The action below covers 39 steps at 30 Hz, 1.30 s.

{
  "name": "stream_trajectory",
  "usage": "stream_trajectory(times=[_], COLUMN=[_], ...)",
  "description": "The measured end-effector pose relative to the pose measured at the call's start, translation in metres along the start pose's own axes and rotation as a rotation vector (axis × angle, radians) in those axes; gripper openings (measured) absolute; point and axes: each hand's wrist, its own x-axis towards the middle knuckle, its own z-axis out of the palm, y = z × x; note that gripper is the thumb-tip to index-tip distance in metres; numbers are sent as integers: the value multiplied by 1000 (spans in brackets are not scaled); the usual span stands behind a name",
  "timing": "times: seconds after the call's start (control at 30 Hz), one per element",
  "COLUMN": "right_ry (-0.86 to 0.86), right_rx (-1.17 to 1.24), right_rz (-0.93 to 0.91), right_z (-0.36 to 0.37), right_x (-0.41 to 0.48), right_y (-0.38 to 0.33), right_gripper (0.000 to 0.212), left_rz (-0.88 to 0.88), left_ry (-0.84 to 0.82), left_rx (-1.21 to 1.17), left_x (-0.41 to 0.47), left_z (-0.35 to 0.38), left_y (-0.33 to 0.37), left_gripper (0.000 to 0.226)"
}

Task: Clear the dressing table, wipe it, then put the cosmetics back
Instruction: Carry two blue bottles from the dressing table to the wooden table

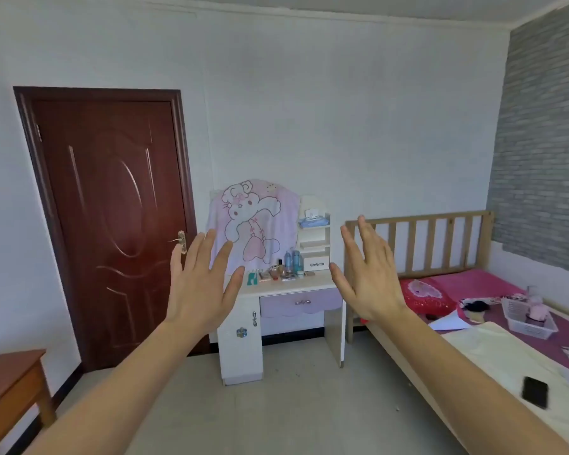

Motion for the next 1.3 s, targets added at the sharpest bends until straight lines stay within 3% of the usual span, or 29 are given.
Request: stream_trajectory(times=[0.5,1.0,1.3], right_ry=[-184,-422,-466], right_rx=[-61,-8,109], right_rz=[-117,52,89], right_z=[258,572,751], right_x=[141,207,298], right_y=[3,183,237], right_gripper=[63,64,65], left_rz=[-39,-28,-101], left_ry=[-15,-363,-398], left_rx=[-106,-149,-173], left_x=[122,274,361], left_z=[224,583,740], left_y=[-131,-105,-142], left_gripper=[60,67,64])
